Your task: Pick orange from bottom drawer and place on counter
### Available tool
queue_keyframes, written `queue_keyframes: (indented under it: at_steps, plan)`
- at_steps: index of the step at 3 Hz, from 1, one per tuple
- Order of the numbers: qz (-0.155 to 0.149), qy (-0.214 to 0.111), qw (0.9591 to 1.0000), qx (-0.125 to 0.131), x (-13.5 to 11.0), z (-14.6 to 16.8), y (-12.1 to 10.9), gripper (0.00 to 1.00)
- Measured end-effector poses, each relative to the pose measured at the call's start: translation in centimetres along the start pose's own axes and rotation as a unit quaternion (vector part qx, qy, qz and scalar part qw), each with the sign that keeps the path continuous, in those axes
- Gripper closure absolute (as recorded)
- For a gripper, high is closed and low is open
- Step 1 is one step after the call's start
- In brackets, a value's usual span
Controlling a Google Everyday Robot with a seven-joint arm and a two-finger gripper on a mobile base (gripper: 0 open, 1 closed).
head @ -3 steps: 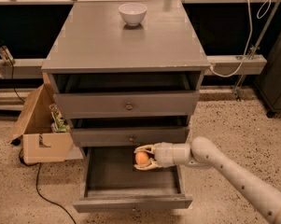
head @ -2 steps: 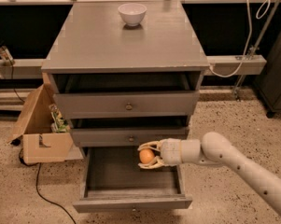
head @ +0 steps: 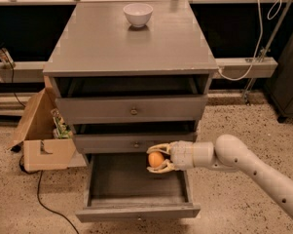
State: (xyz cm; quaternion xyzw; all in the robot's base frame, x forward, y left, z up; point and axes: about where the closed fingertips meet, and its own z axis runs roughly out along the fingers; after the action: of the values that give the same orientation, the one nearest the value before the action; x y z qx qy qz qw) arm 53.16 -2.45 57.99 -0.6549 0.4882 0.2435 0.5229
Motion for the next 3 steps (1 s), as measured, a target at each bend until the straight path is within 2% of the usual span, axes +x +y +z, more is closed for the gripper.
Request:
queue_keyframes:
  at_steps: [1,2,3]
  plan:
    - [0.004,0.004,0.9989,0.046,-4.2,-4.7,-3.2,1.0]
    - [0.02,0.022,0.9955,0.09,-8.5,-10.4,-8.0,1.0]
    - [0.063,0.055,0.9888,0.124,-10.9,-14.8,-13.4,1.0]
